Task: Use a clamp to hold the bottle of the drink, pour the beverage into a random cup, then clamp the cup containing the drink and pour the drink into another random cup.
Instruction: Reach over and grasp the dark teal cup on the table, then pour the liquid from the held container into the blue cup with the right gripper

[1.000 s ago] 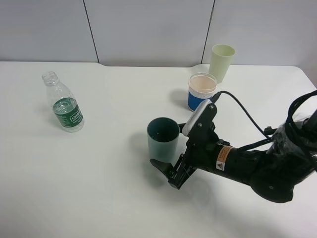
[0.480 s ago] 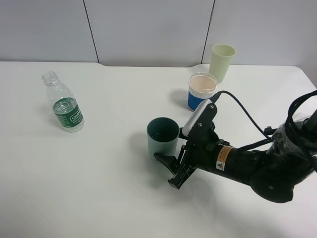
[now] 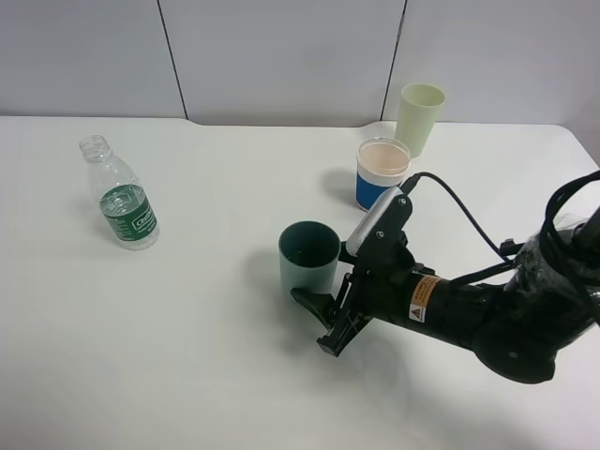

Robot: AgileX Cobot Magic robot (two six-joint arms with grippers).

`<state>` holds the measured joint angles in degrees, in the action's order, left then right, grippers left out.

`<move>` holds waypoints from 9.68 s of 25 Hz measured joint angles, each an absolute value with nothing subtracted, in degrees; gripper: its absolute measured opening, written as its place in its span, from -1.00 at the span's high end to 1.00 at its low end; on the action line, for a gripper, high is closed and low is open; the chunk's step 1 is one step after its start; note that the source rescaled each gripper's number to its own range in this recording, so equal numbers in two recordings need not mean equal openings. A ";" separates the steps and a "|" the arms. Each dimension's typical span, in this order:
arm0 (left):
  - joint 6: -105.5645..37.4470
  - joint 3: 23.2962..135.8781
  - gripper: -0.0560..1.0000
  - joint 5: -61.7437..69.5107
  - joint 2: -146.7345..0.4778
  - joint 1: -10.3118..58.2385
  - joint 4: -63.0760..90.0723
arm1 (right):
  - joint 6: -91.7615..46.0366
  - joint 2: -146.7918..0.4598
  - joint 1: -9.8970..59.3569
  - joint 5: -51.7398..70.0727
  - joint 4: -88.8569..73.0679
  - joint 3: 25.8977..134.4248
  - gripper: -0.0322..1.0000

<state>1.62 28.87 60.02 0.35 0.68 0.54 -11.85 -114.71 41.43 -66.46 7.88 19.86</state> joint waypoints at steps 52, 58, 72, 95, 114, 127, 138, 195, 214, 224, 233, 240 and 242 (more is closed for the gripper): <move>1.62 28.87 -1.00 60.05 0.35 0.68 0.54 | -3.74 -79.38 23.35 -17.79 10.91 33.80 0.90; 1.62 28.87 -1.00 60.05 0.35 0.68 0.54 | 5.47 -79.04 20.07 -8.16 23.49 39.13 0.90; 1.62 28.87 -1.00 60.05 0.35 0.68 0.54 | 23.13 -79.09 18.00 8.02 51.87 45.60 0.91; 1.58 28.87 -1.00 60.05 0.35 0.68 0.54 | 41.70 -80.45 18.12 12.17 75.43 46.84 0.91; 1.58 28.87 -1.00 60.05 0.35 0.68 0.54 | 42.69 -89.94 23.91 19.50 85.33 51.34 0.91; 1.58 28.87 -1.00 60.05 0.35 0.68 0.54 | 42.08 -91.44 24.89 24.12 88.65 52.10 0.91; 1.58 28.87 -1.00 60.05 0.35 0.68 0.54 | 35.03 -91.44 24.89 25.17 88.95 52.10 0.91; 1.58 28.87 -1.00 60.21 0.35 0.68 0.54 | 16.52 -91.44 24.89 24.98 93.89 52.10 0.91; 1.58 28.87 -1.00 60.21 0.35 0.68 0.54 | 15.66 -91.44 24.89 24.79 99.16 52.10 0.91; 1.58 28.87 -1.00 60.21 0.35 0.68 0.54 | 14.00 -91.44 24.89 24.79 99.16 52.10 0.91; 1.58 28.87 -1.00 60.21 0.35 0.68 0.54 | 13.57 -91.44 24.89 24.79 99.16 52.10 0.91; 1.58 28.87 -1.00 60.21 0.35 0.68 0.54 | 10.91 -91.44 24.89 24.79 99.21 52.10 0.91; 1.58 28.87 -1.00 60.21 0.35 0.68 0.54 | 9.94 -91.44 24.89 24.79 99.21 52.10 0.91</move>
